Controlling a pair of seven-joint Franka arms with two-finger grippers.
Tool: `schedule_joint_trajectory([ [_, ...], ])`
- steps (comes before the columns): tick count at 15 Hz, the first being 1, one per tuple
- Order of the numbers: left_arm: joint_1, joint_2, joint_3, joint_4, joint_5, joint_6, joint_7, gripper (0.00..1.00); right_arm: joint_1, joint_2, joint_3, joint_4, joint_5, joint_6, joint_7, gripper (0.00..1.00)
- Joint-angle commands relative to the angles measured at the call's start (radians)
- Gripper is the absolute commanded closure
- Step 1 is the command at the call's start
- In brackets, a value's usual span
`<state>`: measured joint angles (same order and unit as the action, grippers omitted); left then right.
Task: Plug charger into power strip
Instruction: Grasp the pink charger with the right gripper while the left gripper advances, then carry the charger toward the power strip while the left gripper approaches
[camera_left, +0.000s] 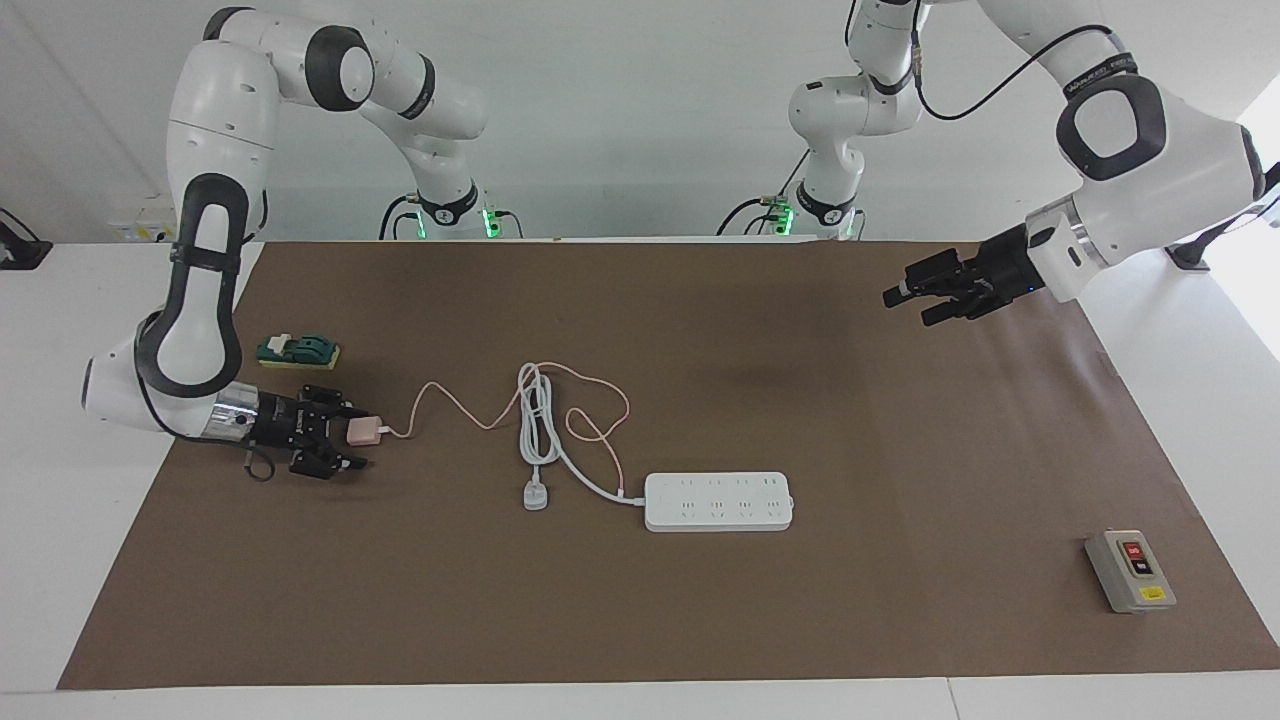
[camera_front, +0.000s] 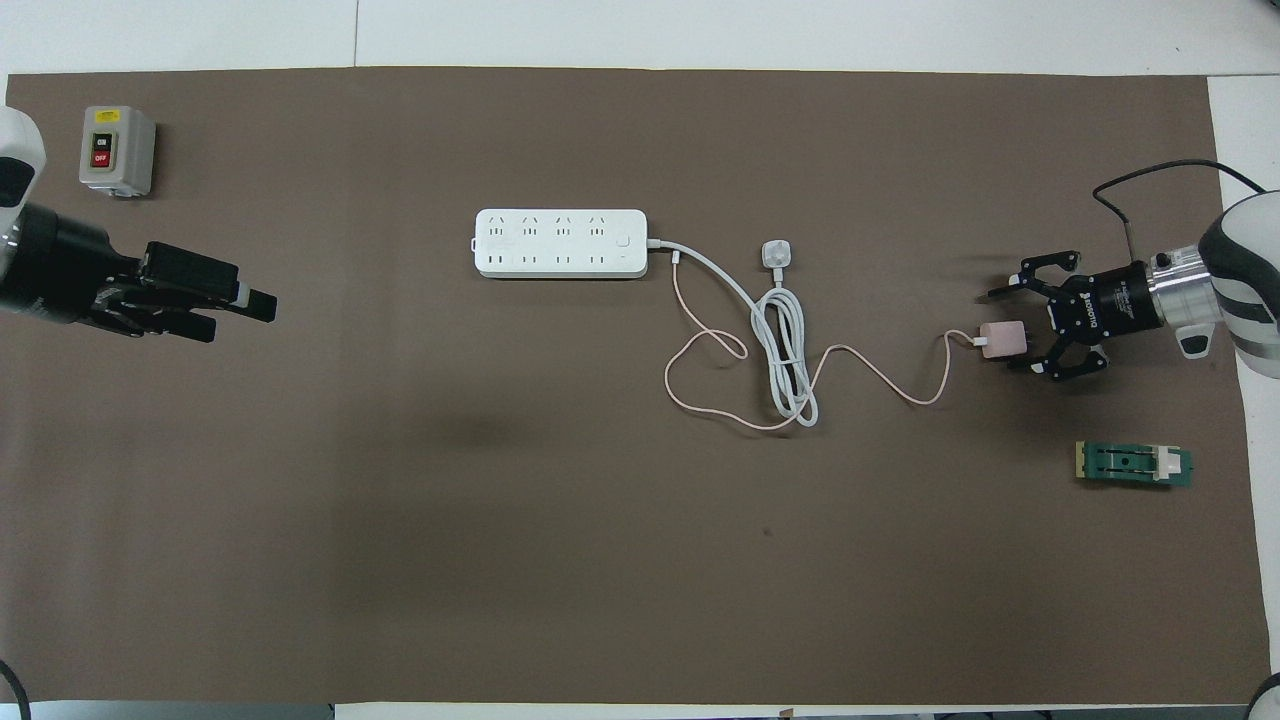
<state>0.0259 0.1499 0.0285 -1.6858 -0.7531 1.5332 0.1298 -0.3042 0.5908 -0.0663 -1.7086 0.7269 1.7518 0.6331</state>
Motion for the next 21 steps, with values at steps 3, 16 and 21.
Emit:
schedule_joint_trajectory([
  [3, 0.019, 0.077, -0.009, -0.043, -0.289, -0.019, 0.088, 0.00, -0.012, 0.018, 0.008, -0.002, 0.035, 0.020, -0.043, 0.85],
  [16, -0.041, 0.086, -0.007, -0.444, -0.797, -0.132, 0.645, 0.00, 0.105, -0.071, 0.022, 0.059, 0.035, -0.018, 0.109, 1.00],
  [21, -0.093, 0.071, 0.002, -0.564, -0.851, -0.107, 0.676, 0.00, 0.266, -0.112, 0.022, 0.127, 0.058, -0.031, 0.348, 1.00],
])
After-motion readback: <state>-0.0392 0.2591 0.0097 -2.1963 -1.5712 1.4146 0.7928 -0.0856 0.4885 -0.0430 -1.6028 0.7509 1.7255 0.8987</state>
